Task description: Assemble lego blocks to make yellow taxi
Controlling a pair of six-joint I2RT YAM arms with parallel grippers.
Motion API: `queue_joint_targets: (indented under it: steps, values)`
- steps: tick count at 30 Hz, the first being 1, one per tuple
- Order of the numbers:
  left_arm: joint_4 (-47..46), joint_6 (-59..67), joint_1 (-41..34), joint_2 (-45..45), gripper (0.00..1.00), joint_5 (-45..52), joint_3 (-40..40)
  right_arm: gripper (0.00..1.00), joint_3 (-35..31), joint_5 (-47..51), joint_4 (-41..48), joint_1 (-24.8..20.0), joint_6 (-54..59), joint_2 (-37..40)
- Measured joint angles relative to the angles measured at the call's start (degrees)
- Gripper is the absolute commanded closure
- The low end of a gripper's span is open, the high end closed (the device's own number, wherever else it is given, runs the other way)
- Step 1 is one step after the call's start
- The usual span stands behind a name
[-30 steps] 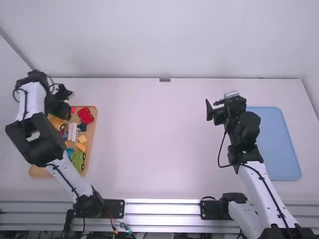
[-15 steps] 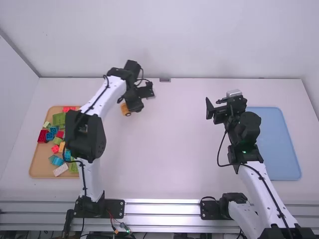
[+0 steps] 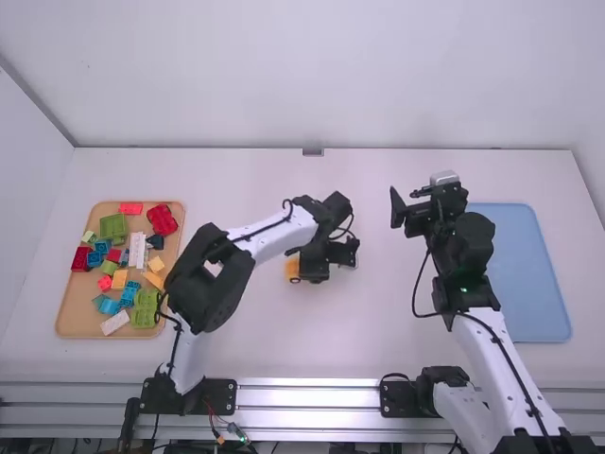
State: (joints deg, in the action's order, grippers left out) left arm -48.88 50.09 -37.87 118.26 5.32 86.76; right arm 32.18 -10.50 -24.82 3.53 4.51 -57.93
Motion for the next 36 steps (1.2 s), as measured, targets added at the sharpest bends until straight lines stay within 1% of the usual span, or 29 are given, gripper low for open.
queue_joint_targets:
  steps: [3,10,13,15,16,17,18,25,31,36]
  values:
    - [0.87,-1.68,-1.31,0.00,0.98,0.24,-3.32,0.01,0.00,0.00,3.91,0.00,-0.11,3.48]
    - [5.38,-4.11,-0.98,0.00,0.98,1.36,-4.92,0.01,0.02,0.09,11.10,0.00,0.09,11.28]
    - [7.45,-4.72,-0.98,0.00,0.96,1.62,-5.95,0.01,0.02,0.20,13.38,0.00,0.22,13.73]
    - [7.98,-4.96,-0.98,0.00,0.92,1.60,-6.32,0.01,0.02,0.07,13.90,0.00,0.00,14.40]
    - [8.11,-5.14,-0.98,0.00,0.85,1.66,-6.49,0.01,0.02,0.04,14.19,0.00,0.04,14.73]
    - [8.09,-5.20,-0.98,0.00,0.58,1.73,-6.51,0.01,0.02,0.13,14.29,0.00,0.00,14.86]
    - [8.13,-5.11,-0.98,0.00,0.01,1.77,-6.51,0.01,0.02,0.24,14.43,0.00,0.07,14.91]
    - [8.22,-5.33,-0.98,0.00,0.01,1.55,-6.54,0.01,0.02,0.13,13.97,0.00,0.20,14.51]
    - [4.76,-5.57,-0.96,-0.57,0.01,-2.40,-4.24,0.01,0.00,-0.04,10.73,0.02,-0.96,11.63]
    - [3.61,-7.34,1.07,-7.54,0.01,-3.10,-2.36,0.01,0.02,-0.15,7.78,0.00,-3.10,9.16]
